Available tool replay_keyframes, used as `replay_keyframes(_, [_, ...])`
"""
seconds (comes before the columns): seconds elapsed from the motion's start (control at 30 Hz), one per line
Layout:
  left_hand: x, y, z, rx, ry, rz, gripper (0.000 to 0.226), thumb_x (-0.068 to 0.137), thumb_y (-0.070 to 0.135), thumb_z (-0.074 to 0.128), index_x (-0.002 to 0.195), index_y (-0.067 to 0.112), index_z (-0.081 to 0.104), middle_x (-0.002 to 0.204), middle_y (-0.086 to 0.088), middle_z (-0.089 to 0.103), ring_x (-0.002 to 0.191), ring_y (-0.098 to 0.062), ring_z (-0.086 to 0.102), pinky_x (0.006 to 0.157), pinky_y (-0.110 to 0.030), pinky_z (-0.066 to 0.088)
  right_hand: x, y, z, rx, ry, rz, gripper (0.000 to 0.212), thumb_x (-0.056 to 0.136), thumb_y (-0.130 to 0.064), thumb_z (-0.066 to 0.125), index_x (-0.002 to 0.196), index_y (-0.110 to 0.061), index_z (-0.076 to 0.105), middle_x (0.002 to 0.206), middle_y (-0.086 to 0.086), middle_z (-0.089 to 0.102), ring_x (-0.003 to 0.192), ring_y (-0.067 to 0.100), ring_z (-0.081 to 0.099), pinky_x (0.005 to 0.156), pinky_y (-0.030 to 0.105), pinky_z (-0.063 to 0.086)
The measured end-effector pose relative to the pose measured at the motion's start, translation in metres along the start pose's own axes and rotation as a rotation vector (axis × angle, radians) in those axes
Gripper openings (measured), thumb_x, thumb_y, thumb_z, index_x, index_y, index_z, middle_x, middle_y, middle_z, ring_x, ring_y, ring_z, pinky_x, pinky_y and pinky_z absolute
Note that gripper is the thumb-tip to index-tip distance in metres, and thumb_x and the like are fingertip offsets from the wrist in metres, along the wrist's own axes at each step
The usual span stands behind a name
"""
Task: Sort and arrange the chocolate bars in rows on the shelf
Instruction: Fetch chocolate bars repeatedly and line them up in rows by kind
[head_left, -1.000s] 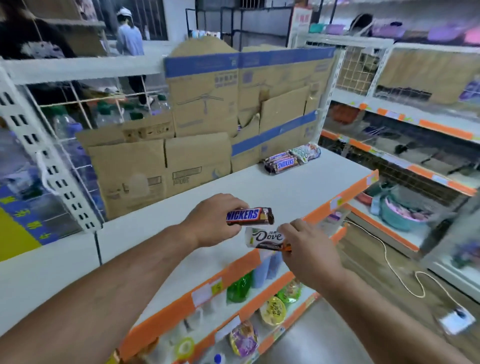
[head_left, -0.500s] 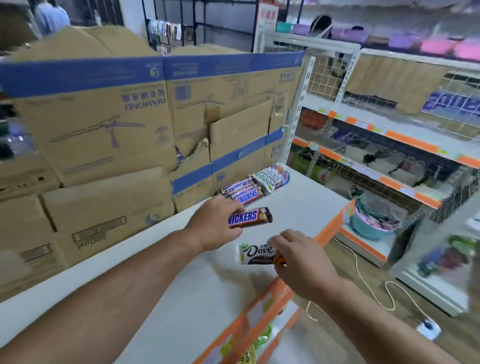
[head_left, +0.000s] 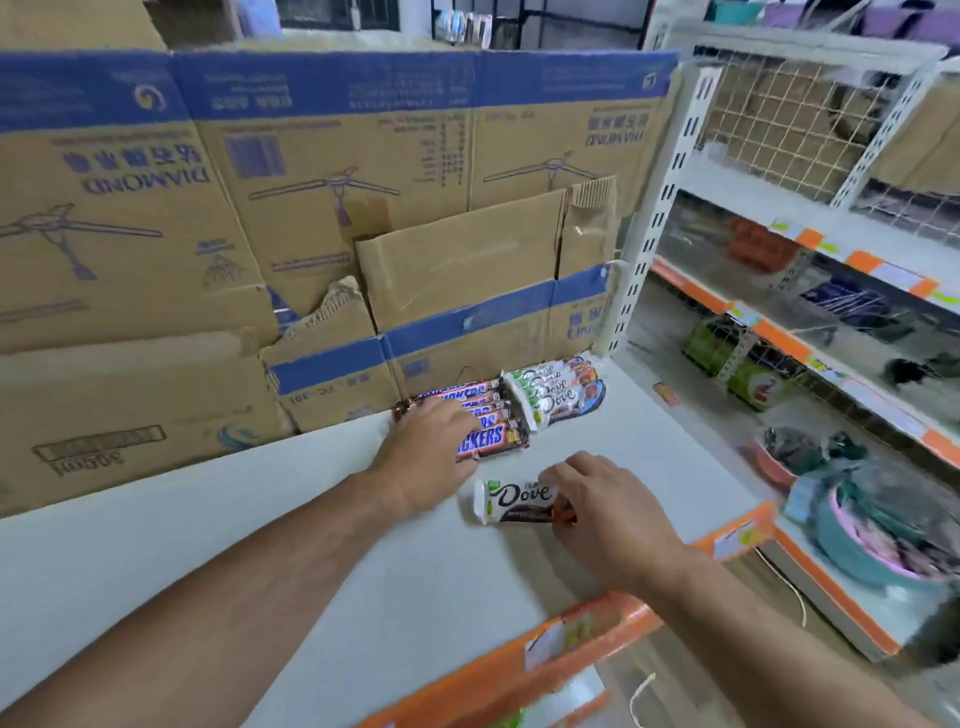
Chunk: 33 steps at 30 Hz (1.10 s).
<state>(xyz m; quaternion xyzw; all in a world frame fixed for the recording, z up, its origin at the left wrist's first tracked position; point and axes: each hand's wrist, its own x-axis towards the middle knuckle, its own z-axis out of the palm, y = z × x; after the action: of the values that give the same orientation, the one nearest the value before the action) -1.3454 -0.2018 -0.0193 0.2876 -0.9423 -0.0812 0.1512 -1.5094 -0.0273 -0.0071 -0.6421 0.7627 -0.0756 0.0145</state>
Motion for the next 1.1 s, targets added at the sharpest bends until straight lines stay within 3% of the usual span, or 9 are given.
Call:
replay_keyframes(0.17, [-0.001, 0.014, 0.003, 0.058, 0.025, -0.167, 0.04, 0.083, 0.034, 0.064, 0.121, 0.025, 0.062, 0.122, 0.004, 0.057, 0.114, -0.018, 0.045, 0.101, -0.036, 0.038, 0.015, 0.048, -0.006, 0.045, -0.027, -0.154, 0.047, 0.071, -0.038, 0.056, 0.117, -0.032, 0.059, 0.104, -0.008, 0.058, 0.097, 0.02, 0.057, 0.077, 0.032, 0.045])
replay_keyframes(0.3, [0.0, 0.03, 0.006, 0.1, 0.057, -0.29, 0.038, 0.085, 0.032, 0.063, 0.122, 0.026, 0.063, 0.123, 0.004, 0.057, 0.114, -0.018, 0.045, 0.102, -0.037, 0.036, 0.024, 0.073, -0.008, 0.079, -0.049, -0.243, 0.044, 0.072, -0.036, 0.055, 0.115, -0.033, 0.058, 0.1, -0.01, 0.055, 0.094, 0.018, 0.056, 0.074, 0.03, 0.044])
replay_keyframes(0.6, [0.008, 0.041, 0.005, 0.042, 0.031, -0.452, 0.037, 0.081, 0.03, 0.069, 0.118, 0.032, 0.063, 0.123, 0.01, 0.056, 0.115, -0.015, 0.043, 0.101, -0.035, 0.033, 0.043, 0.098, -0.012, 0.175, -0.165, -0.274, 0.047, 0.074, -0.04, 0.062, 0.12, -0.035, 0.055, 0.104, -0.011, 0.054, 0.102, 0.015, 0.054, 0.08, 0.029, 0.046])
replay_keyframes(0.77, [-0.013, 0.068, 0.024, 0.091, 0.199, -0.338, 0.035, 0.074, 0.027, 0.06, 0.108, 0.026, 0.062, 0.108, 0.007, 0.057, 0.105, -0.019, 0.048, 0.092, -0.033, 0.032, 0.056, 0.115, -0.015, 0.196, -0.187, -0.252, 0.046, 0.073, -0.03, 0.059, 0.12, -0.031, 0.057, 0.106, -0.01, 0.055, 0.1, 0.017, 0.057, 0.076, 0.029, 0.048])
replay_keyframes(0.87, [-0.027, 0.081, 0.042, 0.018, 0.138, -0.21, 0.028, 0.08, 0.032, 0.055, 0.105, 0.023, 0.065, 0.102, 0.009, 0.056, 0.099, -0.015, 0.048, 0.09, -0.032, 0.038, 0.069, 0.126, -0.013, 0.162, -0.126, -0.22, 0.047, 0.071, -0.025, 0.057, 0.118, -0.029, 0.06, 0.111, -0.009, 0.057, 0.1, 0.019, 0.058, 0.074, 0.029, 0.049])
replay_keyframes(1.1, [-0.024, 0.079, 0.042, 0.02, 0.117, -0.268, 0.034, 0.081, 0.038, 0.054, 0.11, 0.024, 0.065, 0.105, 0.012, 0.054, 0.103, -0.012, 0.046, 0.093, -0.023, 0.03, 0.105, 0.126, -0.004, 0.066, 0.007, -0.238, 0.048, 0.068, -0.019, 0.061, 0.115, -0.026, 0.062, 0.107, -0.001, 0.059, 0.099, 0.028, 0.055, 0.075, 0.035, 0.047])
